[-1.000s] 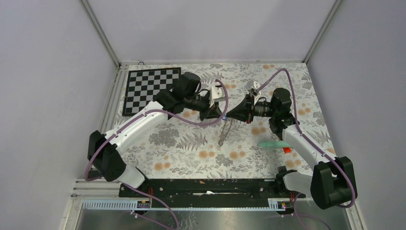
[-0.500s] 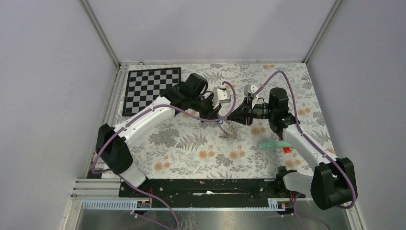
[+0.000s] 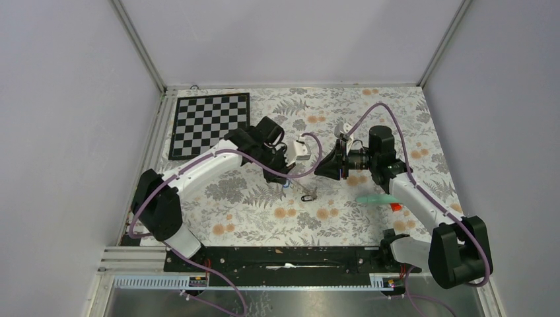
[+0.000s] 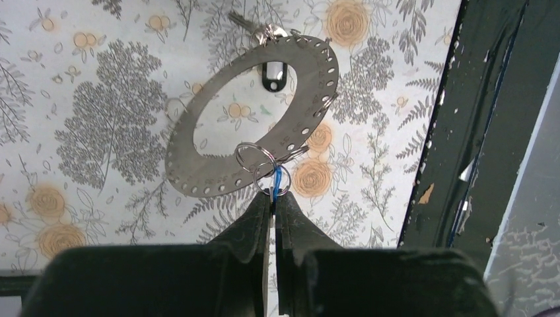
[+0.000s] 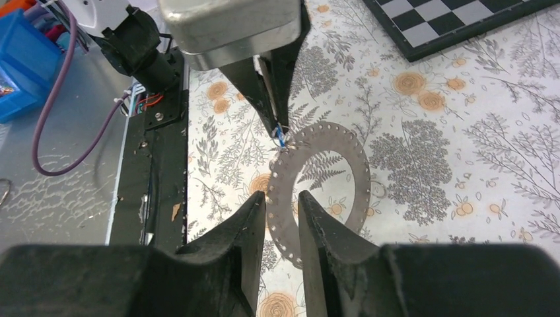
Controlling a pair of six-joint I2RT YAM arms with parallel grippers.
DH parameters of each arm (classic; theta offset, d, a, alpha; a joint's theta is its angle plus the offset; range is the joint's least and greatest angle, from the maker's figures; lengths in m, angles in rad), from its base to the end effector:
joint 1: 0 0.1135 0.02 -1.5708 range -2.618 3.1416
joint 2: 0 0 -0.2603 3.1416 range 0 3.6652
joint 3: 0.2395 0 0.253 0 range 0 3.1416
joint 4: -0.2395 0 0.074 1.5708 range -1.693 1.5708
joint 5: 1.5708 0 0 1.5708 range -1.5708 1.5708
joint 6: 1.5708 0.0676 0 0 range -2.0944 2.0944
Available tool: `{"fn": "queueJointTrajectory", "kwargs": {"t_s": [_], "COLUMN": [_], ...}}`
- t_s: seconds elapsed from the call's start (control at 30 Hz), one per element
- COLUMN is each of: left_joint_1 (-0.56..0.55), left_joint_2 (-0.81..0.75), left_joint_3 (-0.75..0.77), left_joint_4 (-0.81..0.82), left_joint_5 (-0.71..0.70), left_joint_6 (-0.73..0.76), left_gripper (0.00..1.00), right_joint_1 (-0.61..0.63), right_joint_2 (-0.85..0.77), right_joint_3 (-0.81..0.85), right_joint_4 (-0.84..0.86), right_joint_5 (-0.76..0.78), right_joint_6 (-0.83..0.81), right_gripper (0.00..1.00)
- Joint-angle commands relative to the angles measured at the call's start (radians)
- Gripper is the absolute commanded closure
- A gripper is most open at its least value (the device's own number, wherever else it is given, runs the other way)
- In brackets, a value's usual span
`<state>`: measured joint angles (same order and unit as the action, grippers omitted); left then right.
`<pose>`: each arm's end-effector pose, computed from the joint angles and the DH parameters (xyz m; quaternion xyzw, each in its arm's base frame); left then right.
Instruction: Put the keys on the keyring
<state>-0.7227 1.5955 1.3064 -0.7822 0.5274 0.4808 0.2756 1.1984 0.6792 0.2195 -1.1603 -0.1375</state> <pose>0.2344 -0.2521 0.2449 0.5827 0.7347 -0.2795 0.2064 0.2381 0.1317 0.2563 -0.4565 0.5920 0.4743 0.4649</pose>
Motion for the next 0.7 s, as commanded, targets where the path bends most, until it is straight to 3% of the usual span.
{"fn": "queueJointTrajectory", "kwargs": {"t_s": [0.0,0.27,0.67], "left_joint_1": [0.002,0.002,0.003], "left_joint_2": [-0.068,-0.091,-0.007], "left_joint_3": [-0.010,-0.120,-0.265], "left_joint_4": [-0.077,-0.215,-0.205], "left_joint_5": [-0.053,-0.100,-0.201], "left_joint_6": [0.043,0.075,0.100], "left_gripper": [1.00,1.00,1.00], "right_joint_1": [-0.005,-0.020,-0.045], "right_joint_2": [-0.042,-0.071,-0.084], "right_joint_3": [0.075,0.083,0.073], "right_joint_4": [-0.185,-0.321,-0.344], "right_joint_5": [0.050,0.111,0.134], "right_joint_6": [-0.138,-0.224,-0.237], "right_gripper": [0.67,0.66,0.65]}}
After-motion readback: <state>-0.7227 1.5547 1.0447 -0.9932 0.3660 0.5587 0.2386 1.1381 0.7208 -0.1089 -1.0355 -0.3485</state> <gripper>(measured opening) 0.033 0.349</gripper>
